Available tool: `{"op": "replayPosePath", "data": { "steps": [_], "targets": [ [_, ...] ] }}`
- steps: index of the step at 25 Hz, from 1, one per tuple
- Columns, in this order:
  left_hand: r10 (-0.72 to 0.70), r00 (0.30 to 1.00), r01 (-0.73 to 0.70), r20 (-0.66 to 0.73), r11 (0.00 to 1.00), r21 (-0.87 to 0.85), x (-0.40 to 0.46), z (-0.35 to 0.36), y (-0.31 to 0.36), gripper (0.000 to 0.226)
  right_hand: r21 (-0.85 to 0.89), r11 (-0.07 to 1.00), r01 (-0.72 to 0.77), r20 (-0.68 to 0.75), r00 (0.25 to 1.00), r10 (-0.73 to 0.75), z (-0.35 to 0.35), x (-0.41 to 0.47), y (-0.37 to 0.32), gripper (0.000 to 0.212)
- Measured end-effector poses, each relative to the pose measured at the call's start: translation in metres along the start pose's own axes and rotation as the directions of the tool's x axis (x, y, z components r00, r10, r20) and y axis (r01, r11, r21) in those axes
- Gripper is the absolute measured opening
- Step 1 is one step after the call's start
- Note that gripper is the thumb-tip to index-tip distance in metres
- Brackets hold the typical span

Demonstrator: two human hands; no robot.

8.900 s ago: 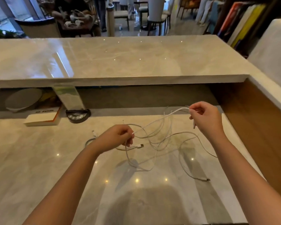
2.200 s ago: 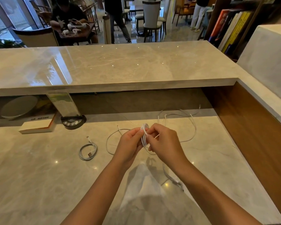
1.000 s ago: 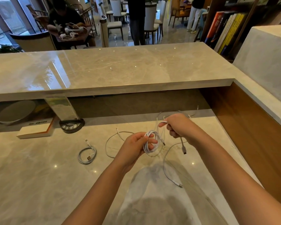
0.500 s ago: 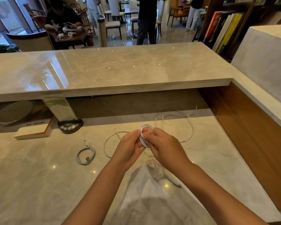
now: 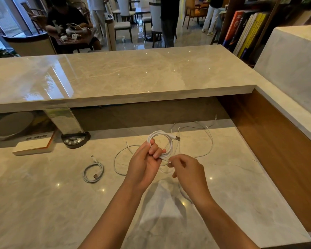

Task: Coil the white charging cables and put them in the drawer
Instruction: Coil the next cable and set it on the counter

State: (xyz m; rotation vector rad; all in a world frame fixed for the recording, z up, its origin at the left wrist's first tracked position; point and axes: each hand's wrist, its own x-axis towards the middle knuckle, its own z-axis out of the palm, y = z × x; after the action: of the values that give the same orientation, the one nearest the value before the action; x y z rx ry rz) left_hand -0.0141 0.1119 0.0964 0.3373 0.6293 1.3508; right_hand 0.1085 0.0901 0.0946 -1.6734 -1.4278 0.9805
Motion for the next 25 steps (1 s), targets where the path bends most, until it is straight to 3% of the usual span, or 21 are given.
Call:
{"op": "replayPosePath", "data": {
  "steps": [1, 3, 5, 9, 12, 15, 17, 18, 19, 20, 21, 24, 25],
  "targets": [
    [-0.001, 1.000, 0.001, 0.017, 1.000, 0.005, 0.000, 0.001, -0.001, 0.023, 0.171, 0.979, -0.110, -0.009, 0.994, 0.113, 0.001, 0.003, -0.001, 0.015],
    [-0.002, 0.999, 0.001, 0.043, 1.000, 0.026, -0.002, 0.002, 0.000, 0.021, 0.352, 0.906, -0.234, -0.027, 0.965, 0.260, 0.000, 0.010, -0.003, 0.006],
    [-0.014, 0.998, 0.010, 0.057, 0.998, 0.055, -0.003, 0.001, -0.001, 0.021, 0.500, 0.807, -0.315, 0.031, 0.938, 0.346, -0.001, 0.015, -0.005, 0.018],
    [-0.029, 0.999, 0.026, 0.033, 0.996, 0.085, -0.004, 0.001, -0.005, 0.023, 0.647, 0.673, -0.359, 0.121, 0.920, 0.374, -0.006, 0.016, -0.005, 0.023],
    [-0.014, 1.000, 0.013, 0.016, 0.999, 0.038, -0.003, 0.001, -0.006, 0.011, 0.681, 0.680, -0.271, 0.132, 0.959, 0.250, -0.006, 0.011, -0.011, 0.015],
    [-0.019, 0.999, 0.019, 0.028, 1.000, -0.003, -0.009, 0.006, -0.013, 0.020, 0.508, 0.850, -0.142, 0.050, 0.989, 0.136, -0.002, 0.013, -0.011, 0.012],
    [-0.026, 1.000, 0.021, 0.015, 0.972, 0.236, -0.012, 0.007, -0.013, 0.030, 0.380, 0.919, -0.105, -0.002, 0.993, 0.115, -0.004, 0.021, -0.004, 0.012],
    [-0.018, 1.000, 0.011, 0.009, 0.869, 0.494, -0.013, 0.005, -0.009, 0.028, 0.335, 0.937, -0.102, 0.004, 0.994, 0.107, -0.009, 0.026, -0.001, 0.014],
    [-0.030, 1.000, 0.016, 0.006, 0.699, 0.715, -0.013, 0.001, -0.004, 0.024, 0.290, 0.951, -0.104, 0.042, 0.994, 0.096, -0.016, 0.031, 0.001, 0.015],
    [-0.087, 0.996, 0.041, 0.010, 0.570, 0.820, -0.012, -0.003, 0.003, 0.020, 0.242, 0.964, -0.106, 0.111, 0.991, 0.081, -0.025, 0.035, 0.001, 0.016],
    [-0.183, 0.983, 0.078, 0.025, 0.535, 0.841, -0.010, -0.007, 0.012, 0.020, 0.174, 0.980, -0.100, 0.190, 0.980, 0.067, -0.034, 0.039, -0.001, 0.017],
    [-0.451, 0.891, 0.281, 0.056, 0.644, 0.711, -0.004, -0.003, 0.033, 0.028, -0.120, 0.993, 0.005, 0.347, 0.937, 0.037, -0.051, 0.046, -0.013, 0.021],
    [-0.472, 0.881, 0.289, 0.038, 0.599, 0.747, -0.001, 0.001, 0.036, 0.027, -0.202, 0.978, 0.051, 0.376, 0.926, 0.030, -0.053, 0.048, -0.017, 0.022]
  ]
}}
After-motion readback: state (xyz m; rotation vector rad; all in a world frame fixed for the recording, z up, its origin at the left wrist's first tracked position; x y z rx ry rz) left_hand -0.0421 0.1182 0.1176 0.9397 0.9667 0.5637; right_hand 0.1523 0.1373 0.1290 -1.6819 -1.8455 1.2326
